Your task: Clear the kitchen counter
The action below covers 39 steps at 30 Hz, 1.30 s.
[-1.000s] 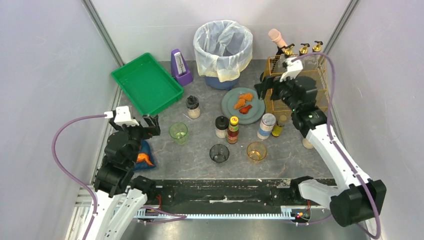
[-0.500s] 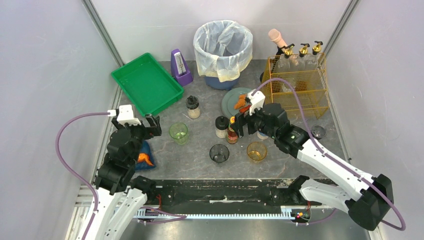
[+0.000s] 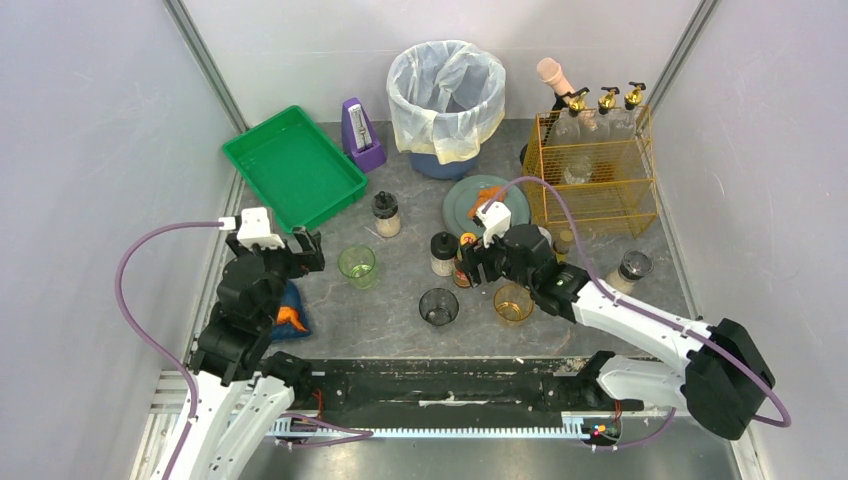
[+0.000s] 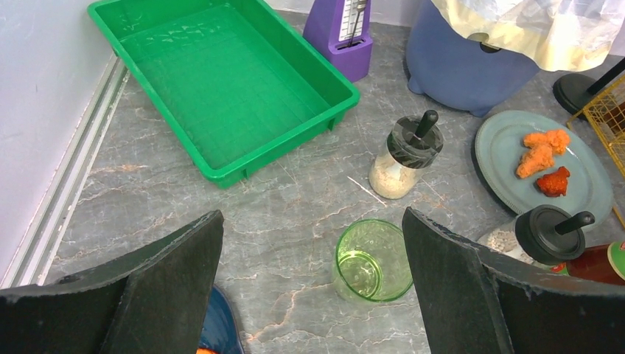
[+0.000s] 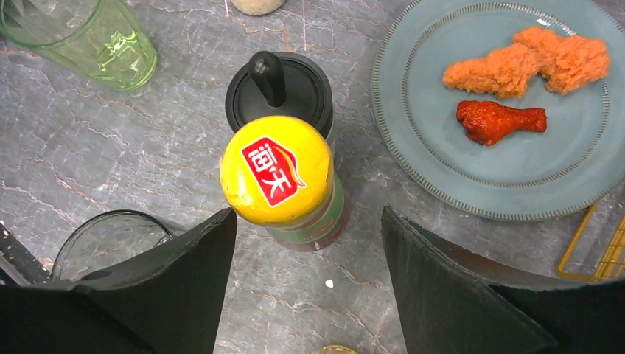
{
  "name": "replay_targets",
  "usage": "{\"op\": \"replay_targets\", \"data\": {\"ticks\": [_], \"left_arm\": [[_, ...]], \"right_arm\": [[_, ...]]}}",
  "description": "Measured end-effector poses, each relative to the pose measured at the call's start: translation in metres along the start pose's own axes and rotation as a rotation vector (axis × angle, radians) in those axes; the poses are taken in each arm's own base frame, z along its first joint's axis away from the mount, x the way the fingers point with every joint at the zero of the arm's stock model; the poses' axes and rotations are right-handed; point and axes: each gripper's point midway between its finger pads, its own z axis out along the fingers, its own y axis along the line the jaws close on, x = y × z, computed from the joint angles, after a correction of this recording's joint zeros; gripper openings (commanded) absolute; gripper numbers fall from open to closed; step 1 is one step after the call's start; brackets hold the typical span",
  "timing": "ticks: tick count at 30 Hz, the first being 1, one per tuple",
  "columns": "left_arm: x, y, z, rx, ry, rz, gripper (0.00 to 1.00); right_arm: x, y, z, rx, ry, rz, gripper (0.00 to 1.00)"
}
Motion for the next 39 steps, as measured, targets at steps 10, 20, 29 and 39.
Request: {"op": "replay_targets", "data": {"ticks": [10,20,29,39], "left_arm": [[0.003,0.0,0.003,-0.003,0.016,0.006,0.96],[0.008,-0.001,0.007,-0.007,0.037,0.013,0.96],[0.01,-0.001,0.009,-0.01,0.05,0.017,0.96],[0.011,-0.001,0.009,-0.01,0.051,0.018,0.96]], "right_arm": [[0.003,0.001,0.014,-0.007,-0.061,0.003,0.65],[0.001,0.002,0.02,-0.017,-0.096,-0.007,0.29],[0.003,0.002,0.015,-0.018,-0.083,-0.024,0.0],[-0.025,-0.014,-0.007,0.03,-0.036,-0.024,0.0]]}}
